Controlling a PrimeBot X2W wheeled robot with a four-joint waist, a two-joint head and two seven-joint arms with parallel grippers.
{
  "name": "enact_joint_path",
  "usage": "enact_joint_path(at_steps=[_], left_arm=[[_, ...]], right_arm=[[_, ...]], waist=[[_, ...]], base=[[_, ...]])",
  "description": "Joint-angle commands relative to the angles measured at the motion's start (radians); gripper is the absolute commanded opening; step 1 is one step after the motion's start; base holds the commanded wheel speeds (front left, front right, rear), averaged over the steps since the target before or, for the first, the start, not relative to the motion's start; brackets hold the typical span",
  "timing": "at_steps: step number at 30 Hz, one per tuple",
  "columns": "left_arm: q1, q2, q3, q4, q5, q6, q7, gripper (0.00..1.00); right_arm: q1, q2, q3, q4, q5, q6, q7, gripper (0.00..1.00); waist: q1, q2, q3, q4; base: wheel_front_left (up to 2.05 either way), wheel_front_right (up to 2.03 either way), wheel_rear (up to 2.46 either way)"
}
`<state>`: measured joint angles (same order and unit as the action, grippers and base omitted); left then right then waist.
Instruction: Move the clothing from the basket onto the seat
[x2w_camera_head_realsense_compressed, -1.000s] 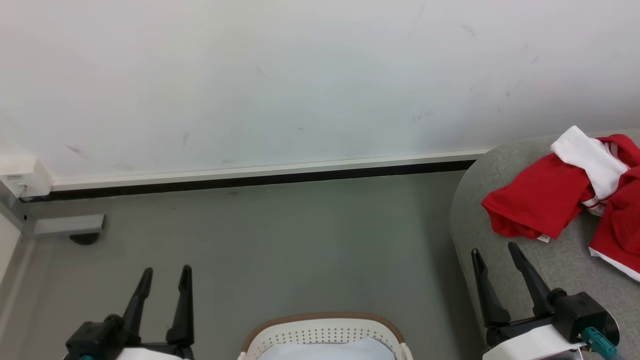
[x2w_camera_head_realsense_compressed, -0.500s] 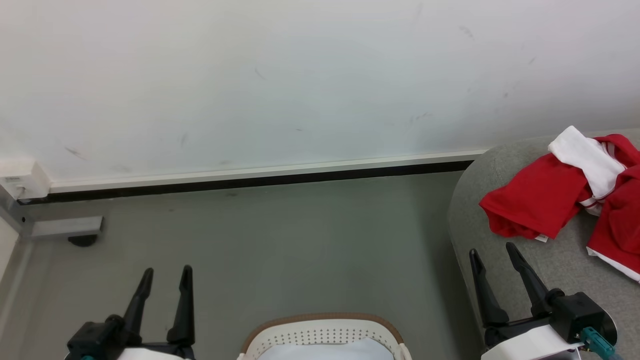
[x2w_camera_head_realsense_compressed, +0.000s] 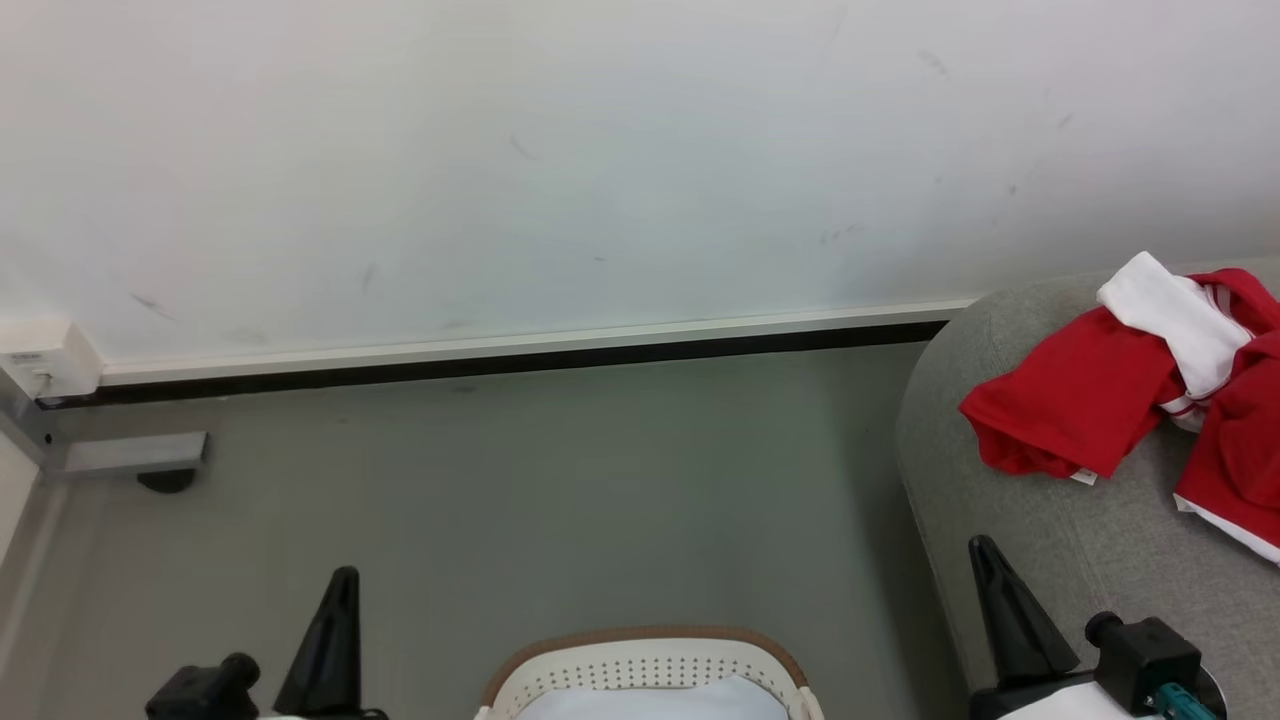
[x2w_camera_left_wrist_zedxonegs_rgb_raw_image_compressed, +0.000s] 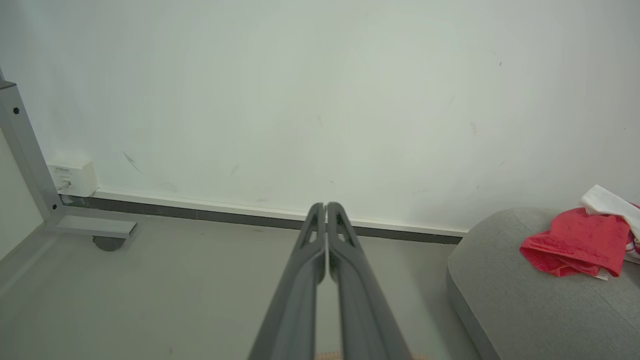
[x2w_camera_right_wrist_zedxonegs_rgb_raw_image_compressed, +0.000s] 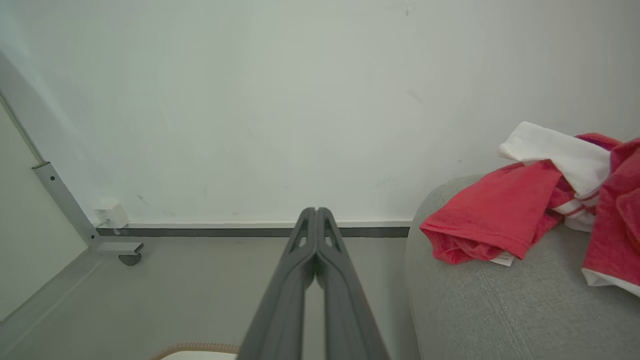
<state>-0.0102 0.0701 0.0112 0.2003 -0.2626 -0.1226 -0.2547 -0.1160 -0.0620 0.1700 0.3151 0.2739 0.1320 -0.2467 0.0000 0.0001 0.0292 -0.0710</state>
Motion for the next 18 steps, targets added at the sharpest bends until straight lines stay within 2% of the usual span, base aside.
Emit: enact_joint_path(at_steps=[1,18], left_arm=[[-0.018,0.003,0.011,-0.007,-0.049,0.000,0.015,0.00],[-0.036,-0.002,0.029,-0.010,-0.327,0.009,0.089,0.00]], right_arm=[[-0.014,-0.001,-0.010,-0.019,0.055,0.000,0.007,0.00],[-0.016,-0.013,-0.052,-0.027,0.344,0.000,0.070,0.00]], waist=[[0.0000,-0.0001,-0.001,0.001],[0.0000,-0.0001,-0.005,0.010]], base=[[0.00,0.00,0.00],[0.00,0.00,0.00]])
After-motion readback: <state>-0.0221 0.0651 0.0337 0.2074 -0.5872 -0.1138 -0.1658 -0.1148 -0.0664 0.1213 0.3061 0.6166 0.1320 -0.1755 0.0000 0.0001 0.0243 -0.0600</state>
